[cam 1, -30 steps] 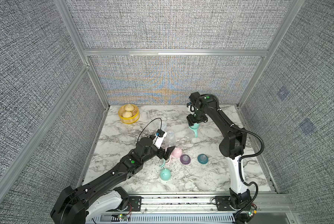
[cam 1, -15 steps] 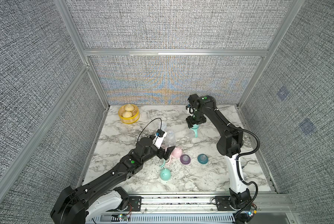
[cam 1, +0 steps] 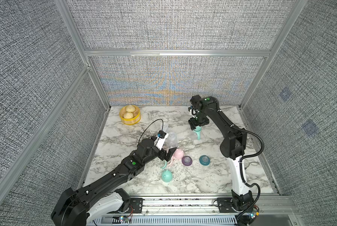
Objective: Assemble the baby bottles
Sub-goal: Close the lid on the baby bottle, then pick up the baby bottle from the center of the board.
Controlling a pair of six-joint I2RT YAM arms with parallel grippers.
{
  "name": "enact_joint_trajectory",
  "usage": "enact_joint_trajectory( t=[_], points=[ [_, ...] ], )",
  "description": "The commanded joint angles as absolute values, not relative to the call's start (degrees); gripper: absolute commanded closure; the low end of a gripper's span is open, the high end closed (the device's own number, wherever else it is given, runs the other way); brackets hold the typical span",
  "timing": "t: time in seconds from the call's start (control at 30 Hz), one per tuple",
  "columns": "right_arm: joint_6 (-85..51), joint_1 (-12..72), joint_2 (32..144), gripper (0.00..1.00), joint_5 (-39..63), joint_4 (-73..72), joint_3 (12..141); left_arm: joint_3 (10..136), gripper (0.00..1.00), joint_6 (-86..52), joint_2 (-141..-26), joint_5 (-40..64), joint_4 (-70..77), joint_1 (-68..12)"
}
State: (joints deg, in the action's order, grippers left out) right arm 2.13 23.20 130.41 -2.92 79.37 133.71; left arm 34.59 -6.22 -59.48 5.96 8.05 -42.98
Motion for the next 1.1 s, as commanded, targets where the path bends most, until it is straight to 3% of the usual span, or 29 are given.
enact_joint_trajectory(
  t=[0.0,0.53,1.07],
  points=[
    [1.76,23.14,128.97,0.23,-2.89,78.13,133.77,34.63,0.0,-5.94,-59.15,5.36,8.17,-42.92],
    [1.96,23.46,122.61,0.13,-1.54,75.58,131.55,35.33,0.0,-6.15,-60.0,4.82,7.66,-42.89],
    [-0.58,33.05,100.8,0.07,-6.18,64.17,110.31,40.25,0.0,-9.77,-59.29,-3.6,0.0,-38.4]
  ],
)
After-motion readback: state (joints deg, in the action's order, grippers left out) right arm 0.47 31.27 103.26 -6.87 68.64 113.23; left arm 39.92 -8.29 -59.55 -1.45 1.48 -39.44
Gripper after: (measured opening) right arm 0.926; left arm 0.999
